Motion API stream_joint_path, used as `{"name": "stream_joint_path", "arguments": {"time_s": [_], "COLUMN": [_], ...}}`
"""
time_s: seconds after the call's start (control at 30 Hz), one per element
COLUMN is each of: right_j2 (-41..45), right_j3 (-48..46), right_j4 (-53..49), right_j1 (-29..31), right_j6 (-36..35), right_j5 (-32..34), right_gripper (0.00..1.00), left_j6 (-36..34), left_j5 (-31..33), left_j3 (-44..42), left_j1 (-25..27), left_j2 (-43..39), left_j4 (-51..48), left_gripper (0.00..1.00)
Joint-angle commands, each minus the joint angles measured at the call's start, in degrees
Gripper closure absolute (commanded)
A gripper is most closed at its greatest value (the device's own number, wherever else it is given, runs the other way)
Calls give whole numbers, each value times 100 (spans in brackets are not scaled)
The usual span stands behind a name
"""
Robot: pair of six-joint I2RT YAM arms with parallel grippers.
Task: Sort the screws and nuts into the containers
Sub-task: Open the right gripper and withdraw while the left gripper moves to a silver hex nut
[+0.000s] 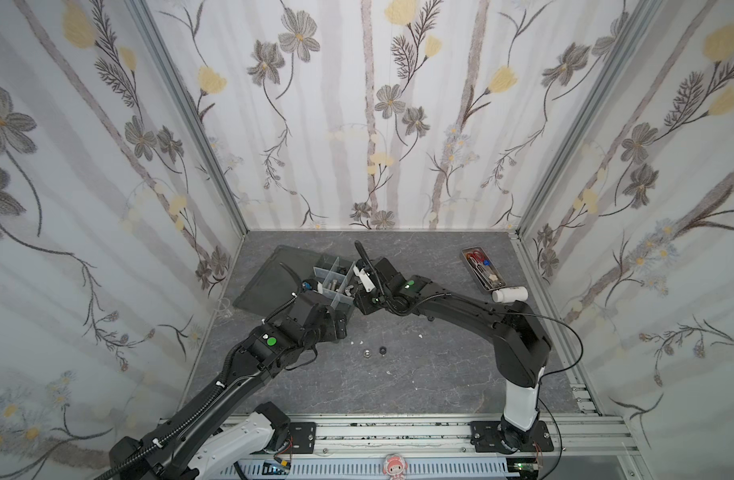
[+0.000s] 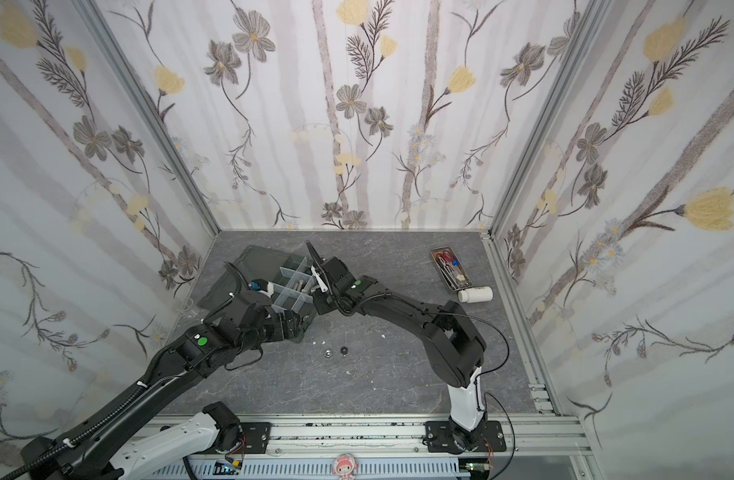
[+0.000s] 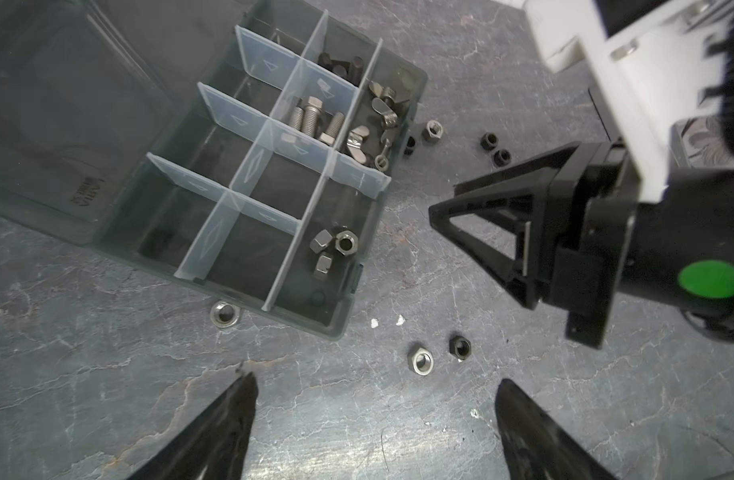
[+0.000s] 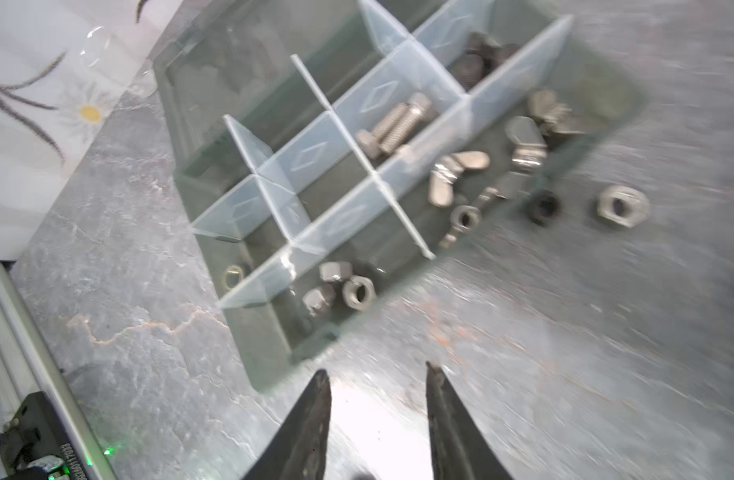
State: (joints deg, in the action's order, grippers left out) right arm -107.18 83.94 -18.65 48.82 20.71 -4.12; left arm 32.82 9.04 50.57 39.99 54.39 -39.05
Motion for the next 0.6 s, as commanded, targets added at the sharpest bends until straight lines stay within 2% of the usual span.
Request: {"name": "stream_joint_path", "arguments": {"time_s": [0.0, 0.27, 0.57], "right_j2": [574, 2237, 3038], "right_j3": [-553, -2251, -3024], "right_j4": [444, 863, 1070], "right_j1": [-143, -1079, -1526], "right_j6": [159, 336, 467], "right_j5": [182, 145, 122], "right_gripper": [60, 59, 55], "left_j6": [315, 643, 908], "left_j5": [475, 531, 512], "left_j3": [-6, -458, -625], "left_j1": [406, 1034, 1380], "left_j2": [221, 761, 1630], "left_j4": [113, 504, 945], "left_gripper": [16, 34, 35]}}
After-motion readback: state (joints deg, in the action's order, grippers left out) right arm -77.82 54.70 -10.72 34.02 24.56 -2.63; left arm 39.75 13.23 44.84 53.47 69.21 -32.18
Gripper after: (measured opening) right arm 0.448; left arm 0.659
